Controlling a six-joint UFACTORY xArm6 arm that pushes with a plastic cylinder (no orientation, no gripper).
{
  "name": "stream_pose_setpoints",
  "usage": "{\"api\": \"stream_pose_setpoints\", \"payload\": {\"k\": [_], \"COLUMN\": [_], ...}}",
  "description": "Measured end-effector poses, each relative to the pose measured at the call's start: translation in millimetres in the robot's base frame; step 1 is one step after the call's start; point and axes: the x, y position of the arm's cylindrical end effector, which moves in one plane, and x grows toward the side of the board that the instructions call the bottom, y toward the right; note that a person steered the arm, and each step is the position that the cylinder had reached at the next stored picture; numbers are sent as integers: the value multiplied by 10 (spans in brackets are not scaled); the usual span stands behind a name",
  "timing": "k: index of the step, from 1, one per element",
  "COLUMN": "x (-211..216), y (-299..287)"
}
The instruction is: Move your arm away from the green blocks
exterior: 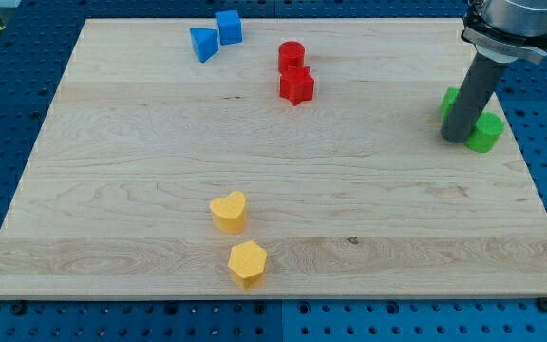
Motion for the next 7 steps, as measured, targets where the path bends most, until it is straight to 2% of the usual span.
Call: {"api": "stream_pose_setpoints", "payload": {"k": [1,2,4,5,7], "x": [3,3,2,-81,-948], "y": [0,-285,-1662,-2528,-4338]}}
